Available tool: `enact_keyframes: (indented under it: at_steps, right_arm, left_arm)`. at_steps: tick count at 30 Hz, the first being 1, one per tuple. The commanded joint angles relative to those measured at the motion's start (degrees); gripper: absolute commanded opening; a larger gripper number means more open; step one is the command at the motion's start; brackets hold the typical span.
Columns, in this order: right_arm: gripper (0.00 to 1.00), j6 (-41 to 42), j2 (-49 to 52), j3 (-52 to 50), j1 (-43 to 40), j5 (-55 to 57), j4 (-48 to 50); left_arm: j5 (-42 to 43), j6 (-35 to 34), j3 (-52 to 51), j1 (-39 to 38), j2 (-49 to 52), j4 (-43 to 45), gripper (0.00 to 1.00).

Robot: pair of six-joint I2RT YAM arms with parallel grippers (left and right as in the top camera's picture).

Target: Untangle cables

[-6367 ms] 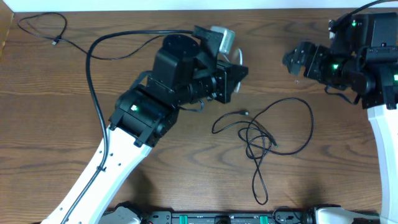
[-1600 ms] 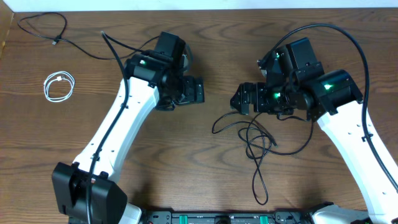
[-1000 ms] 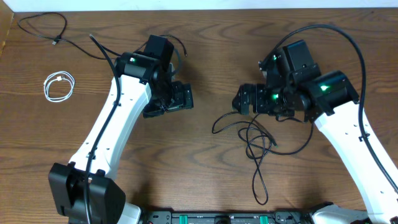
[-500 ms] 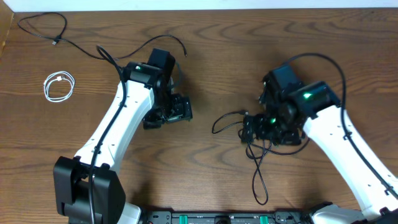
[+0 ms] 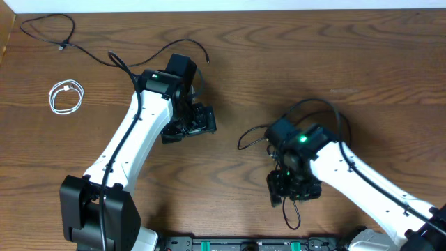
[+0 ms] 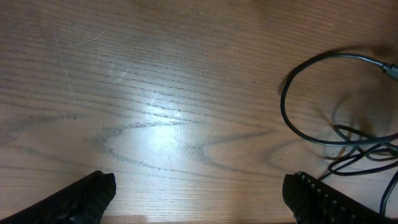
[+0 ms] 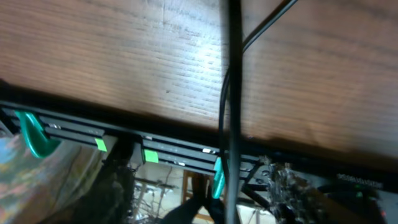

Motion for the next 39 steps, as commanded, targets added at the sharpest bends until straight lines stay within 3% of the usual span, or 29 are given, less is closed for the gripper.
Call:
enact_keyframes:
  at_steps: [1,7,11,12,20,26,32,39]
  right_arm:
    - [0.56,2.3,0.0,-0.5,2.2,-0.3,0.2]
    - [0.42,3.1,0.0,-0.5,4.2,-0.3,1.2]
    - [0.05,4.3,0.0,-0.5,4.3,0.5,2.0]
    - [0.01,4.4,0.0,-0.5,4.2,0.5,2.6]
    - [0.01,5.0,-0.1,9.1,0.4,-2.8,1.3]
    - [0.01,-0.5,-0.2,29.7,-4.5,-4.0,-4.3]
    - [0.01,-2.0,-0.2,50.7,-10.6,-3.1,-4.2]
    - [0.01,-1.6,-0.2,69.9,-23.6,-3.0,0.1]
  left_arm:
    - [0.0,-0.4,-0.2,0.0,0.2,-0.1,0.91]
    - [0.0,-0.4,-0.2,0.0,0.2,0.2,0.91]
    - [0.0,-0.4,-0.2,0.0,0.2,0.3,0.91]
    - [0.0,-0.4,-0.2,0.0,0.2,0.3,0.91]
    - [0.1,-0.3,-0.2,-0.2,0.2,0.0,0.91]
    - [10.1,10.5,-0.2,-2.3,0.2,-1.4,0.91]
    - [9.9,11.0,-0.2,-4.8,0.2,-1.2,0.91]
    - [9.9,11.0,-0.2,-4.9,0.2,-1.0,0.91]
